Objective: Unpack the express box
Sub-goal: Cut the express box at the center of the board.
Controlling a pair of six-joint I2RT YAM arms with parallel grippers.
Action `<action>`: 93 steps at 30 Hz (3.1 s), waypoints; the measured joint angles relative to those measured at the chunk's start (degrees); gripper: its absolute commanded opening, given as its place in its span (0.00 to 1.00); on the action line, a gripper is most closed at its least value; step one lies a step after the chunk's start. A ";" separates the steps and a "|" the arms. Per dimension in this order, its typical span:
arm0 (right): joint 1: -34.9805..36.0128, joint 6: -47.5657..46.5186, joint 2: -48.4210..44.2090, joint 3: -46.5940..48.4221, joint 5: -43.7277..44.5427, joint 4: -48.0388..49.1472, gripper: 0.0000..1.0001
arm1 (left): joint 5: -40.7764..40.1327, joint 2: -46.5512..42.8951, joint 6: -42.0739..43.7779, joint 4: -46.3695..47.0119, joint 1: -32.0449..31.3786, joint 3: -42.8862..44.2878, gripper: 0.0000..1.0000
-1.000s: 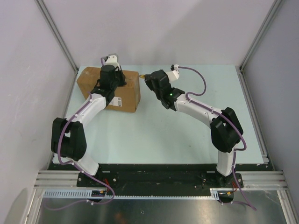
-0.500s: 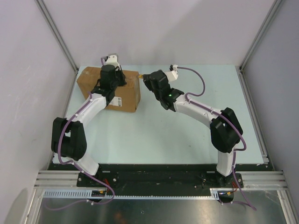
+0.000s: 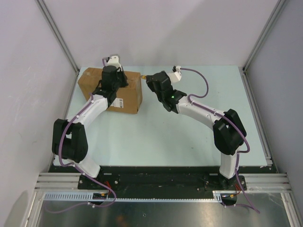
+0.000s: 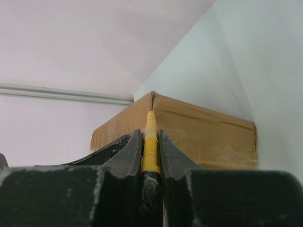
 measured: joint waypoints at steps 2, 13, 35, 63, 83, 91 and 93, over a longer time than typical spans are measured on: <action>0.00 0.00 0.00 -0.04 -0.02 0.26 0.00 | 0.00 0.00 0.00 -0.02 0.00 0.02 0.15; 0.09 0.04 0.00 -0.04 -0.96 1.62 0.00 | -0.02 0.11 0.00 -0.02 0.00 0.11 0.15; 0.09 -0.28 0.00 -0.26 0.00 1.46 0.00 | -0.04 0.31 0.00 0.02 0.00 0.26 0.15; 0.35 0.09 0.87 -0.07 -0.81 1.62 0.00 | 0.02 0.37 -0.04 -0.11 -0.02 0.37 0.15; -0.87 -4.48 4.83 6.16 -7.74 -0.85 0.00 | 9.27 -5.20 2.23 -6.47 -0.26 -1.36 0.39; -1.99 -10.84 4.39 3.04 -12.35 5.07 0.00 | 9.01 -5.31 2.14 -6.88 -0.44 -1.70 0.35; -2.54 -12.85 3.80 1.33 -14.25 7.37 0.00 | 8.83 -5.29 1.99 -7.21 -0.50 -1.70 0.33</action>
